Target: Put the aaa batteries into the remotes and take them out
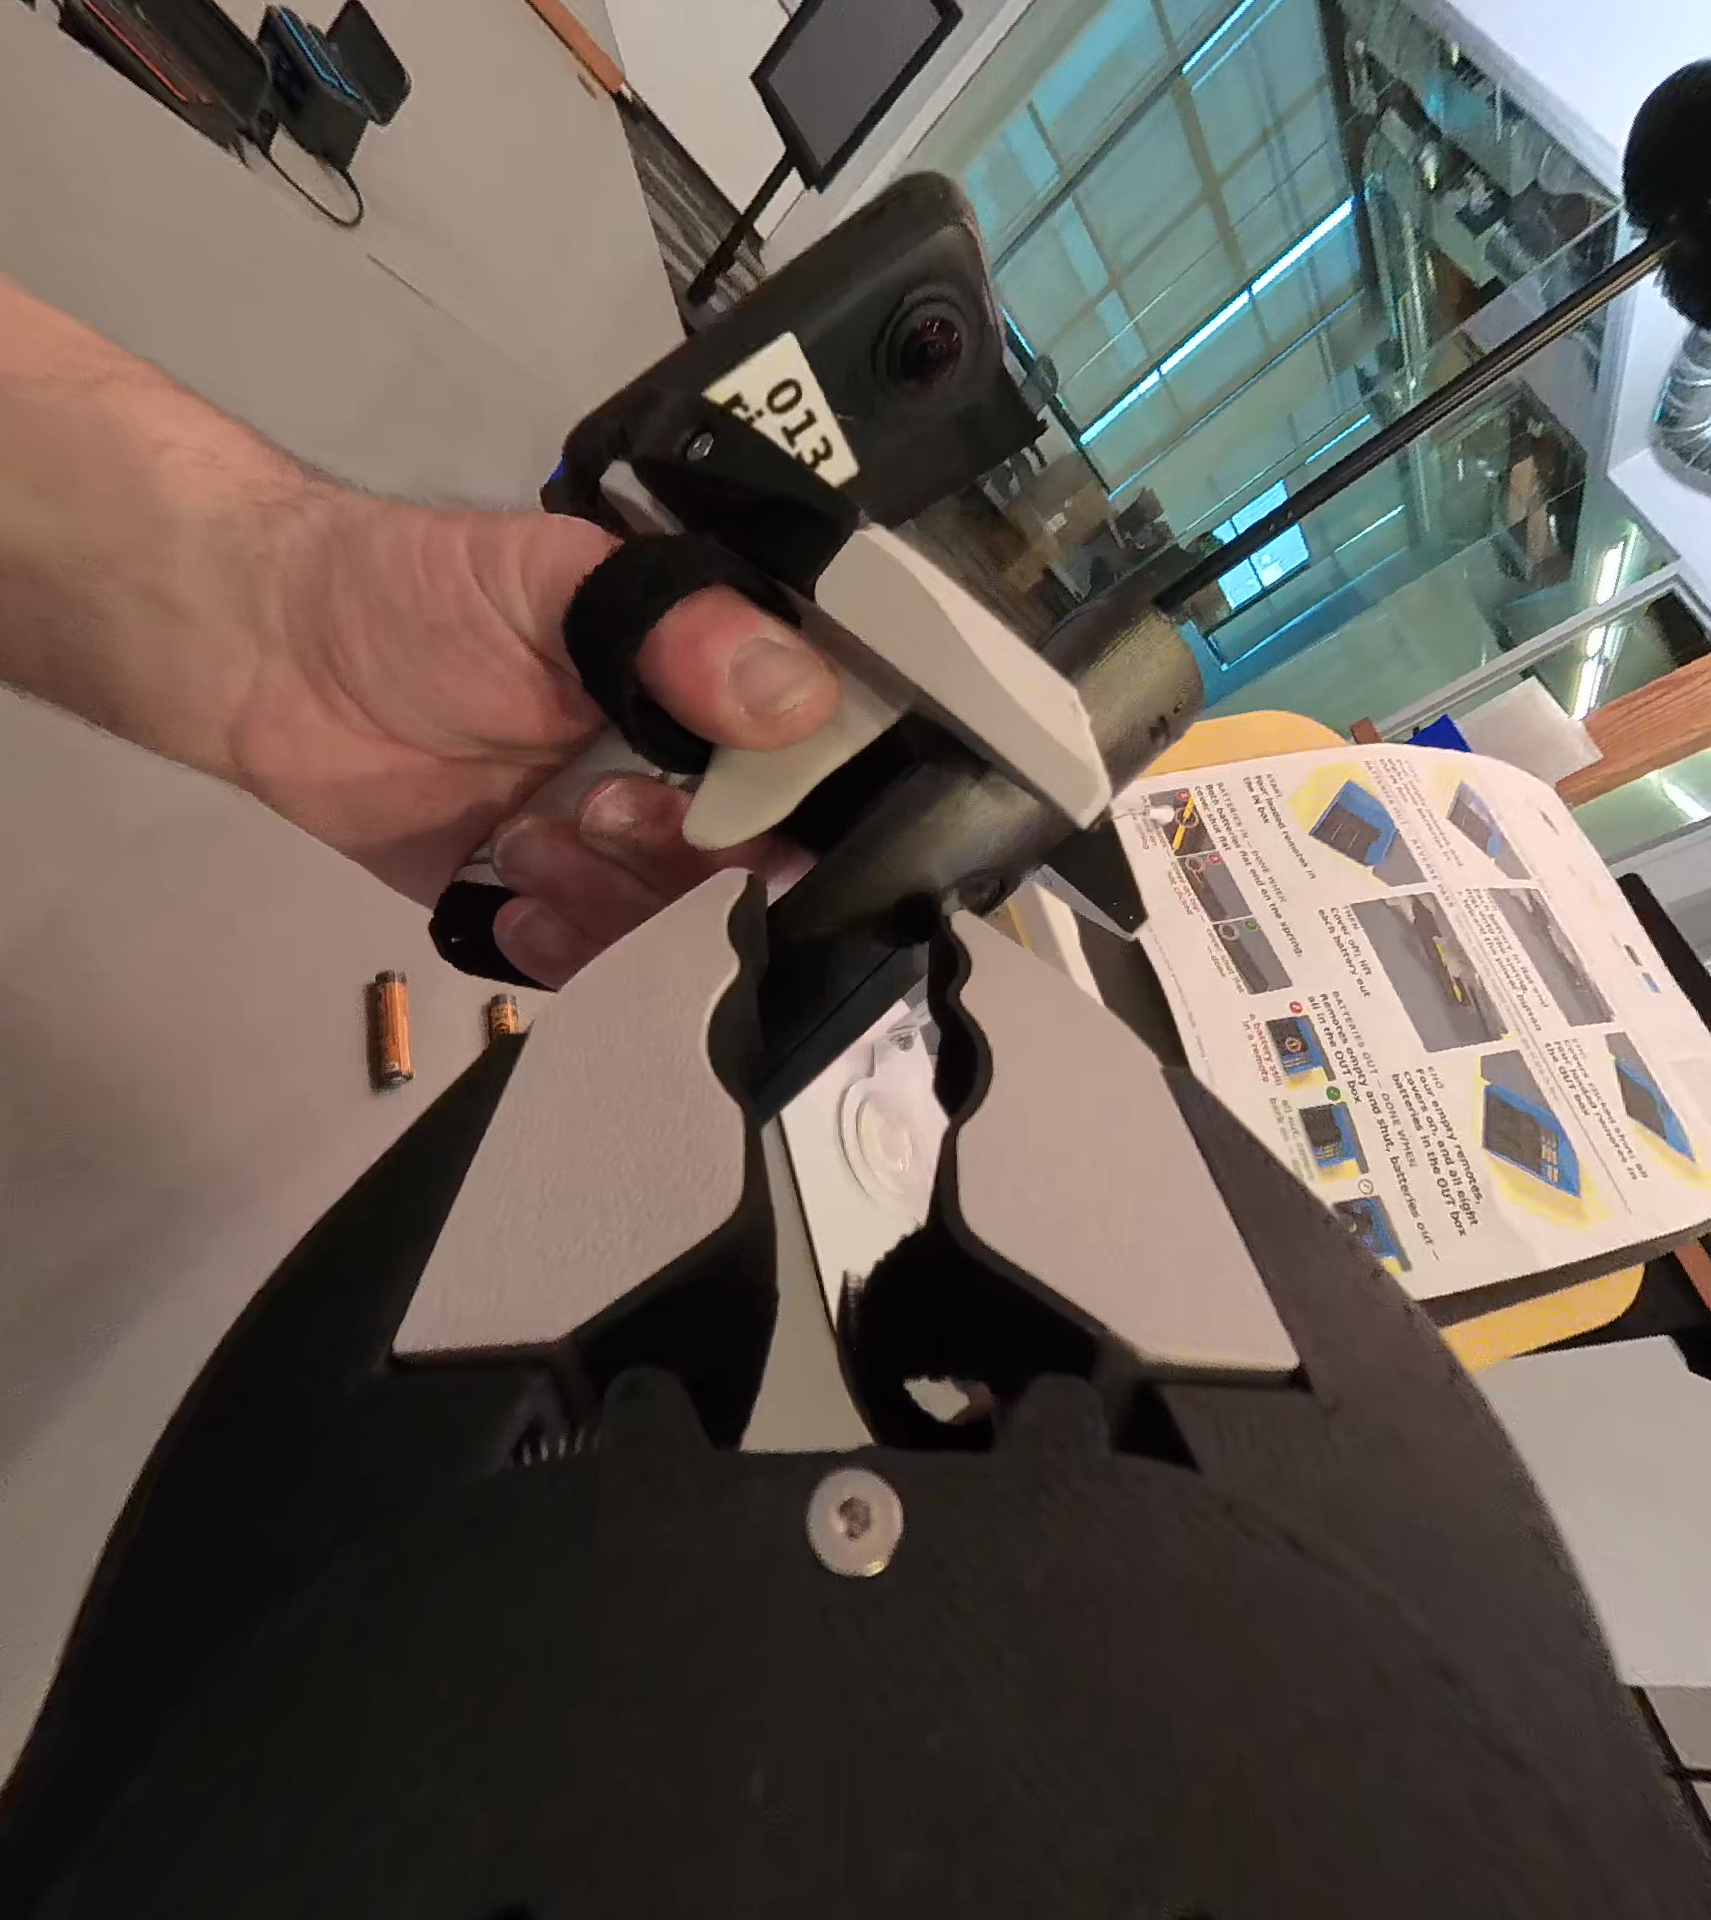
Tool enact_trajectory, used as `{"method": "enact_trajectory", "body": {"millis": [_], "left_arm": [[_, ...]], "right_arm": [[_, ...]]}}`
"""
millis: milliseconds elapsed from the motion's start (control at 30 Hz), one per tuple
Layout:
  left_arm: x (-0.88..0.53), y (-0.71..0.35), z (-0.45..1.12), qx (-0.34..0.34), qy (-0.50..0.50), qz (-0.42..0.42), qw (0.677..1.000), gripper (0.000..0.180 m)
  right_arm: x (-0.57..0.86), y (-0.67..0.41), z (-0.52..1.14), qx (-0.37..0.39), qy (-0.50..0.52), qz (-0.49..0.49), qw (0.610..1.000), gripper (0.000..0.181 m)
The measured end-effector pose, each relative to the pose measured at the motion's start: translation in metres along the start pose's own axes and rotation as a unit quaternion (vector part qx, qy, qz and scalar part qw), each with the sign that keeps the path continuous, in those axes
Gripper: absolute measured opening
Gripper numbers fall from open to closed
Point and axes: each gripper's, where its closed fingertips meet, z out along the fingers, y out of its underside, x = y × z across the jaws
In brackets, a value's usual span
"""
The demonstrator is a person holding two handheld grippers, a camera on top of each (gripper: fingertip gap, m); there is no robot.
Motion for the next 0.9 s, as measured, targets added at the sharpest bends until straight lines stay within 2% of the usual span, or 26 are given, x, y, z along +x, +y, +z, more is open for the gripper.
{"method": "enact_trajectory", "body": {"millis": [33,100,133,200,233,300,333,367,400,467,533,567,900], "left_arm": [[0.001,0.000,0.000,0.001,0.001,0.002,1.000,0.051],[0.000,0.001,0.001,0.002,0.003,-0.003,1.000,0.052],[0.001,-0.003,-0.001,0.011,0.011,-0.011,1.000,0.054],[0.001,-0.021,-0.007,0.028,0.010,-0.002,1.000,0.051],[0.004,-0.023,-0.005,0.013,-0.002,0.034,0.999,0.051],[0.004,-0.028,-0.004,0.023,-0.004,0.033,0.999,0.051],[0.002,-0.029,-0.006,0.029,0.000,0.022,0.999,0.051],[0.000,-0.028,-0.007,0.037,-0.002,0.014,0.999,0.051],[-0.002,-0.026,-0.007,0.042,-0.001,0.005,0.999,0.051],[-0.004,-0.017,-0.003,0.036,0.004,-0.010,0.999,0.051],[-0.003,-0.014,-0.001,0.034,0.007,-0.015,0.999,0.051],[-0.003,-0.015,-0.001,0.037,0.004,-0.014,0.999,0.051],[-0.002,-0.014,0.000,0.033,-0.014,0.009,0.999,0.053]], "right_arm": [[-0.001,-0.002,-0.001,0.001,-0.005,0.005,1.000,0.027],[-0.004,-0.006,-0.005,0.009,-0.014,0.009,1.000,0.022],[-0.007,-0.008,-0.008,0.019,-0.020,0.002,1.000,0.000],[-0.026,0.007,0.001,-0.015,-0.054,-0.011,0.998,0.000],[-0.028,0.007,0.005,-0.017,-0.058,-0.001,0.998,0.000],[-0.016,0.003,0.002,0.007,-0.036,0.026,0.999,0.000],[-0.008,0.005,0.001,0.012,-0.014,0.037,0.999,0.008],[-0.002,0.003,0.001,0.020,0.000,0.044,0.999,0.029],[-0.003,-0.004,0.001,0.029,-0.009,0.048,0.998,0.040],[-0.001,-0.015,0.004,0.029,-0.016,0.068,0.997,0.057],[0.002,-0.008,0.010,0.002,-0.009,0.055,0.998,0.051],[0.001,-0.005,0.013,-0.008,-0.014,0.059,0.998,0.054],[0.006,-0.004,0.010,0.015,0.030,0.041,0.999,0.038]]}}
